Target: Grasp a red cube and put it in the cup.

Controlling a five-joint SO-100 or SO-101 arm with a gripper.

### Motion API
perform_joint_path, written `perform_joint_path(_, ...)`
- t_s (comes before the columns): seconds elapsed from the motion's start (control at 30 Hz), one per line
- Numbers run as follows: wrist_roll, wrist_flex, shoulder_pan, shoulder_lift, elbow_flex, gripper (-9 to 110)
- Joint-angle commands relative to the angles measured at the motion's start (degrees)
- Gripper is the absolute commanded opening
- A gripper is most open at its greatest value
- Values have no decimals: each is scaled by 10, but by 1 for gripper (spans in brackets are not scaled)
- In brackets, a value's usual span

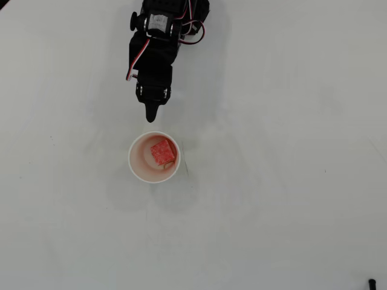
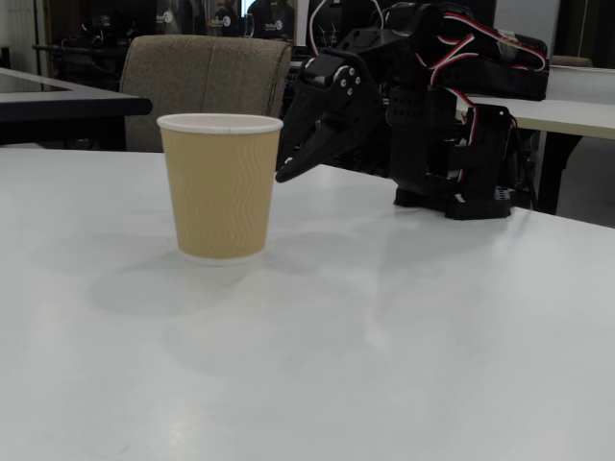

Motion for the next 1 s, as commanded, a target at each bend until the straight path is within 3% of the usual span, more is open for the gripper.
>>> perform_joint_path(0.0,32,-4,0,8,42,0)
perform_joint_path(0.23,171,-22,-16,8,42,0)
perform_joint_path(0.97,168,-9,-28,8,42,0)
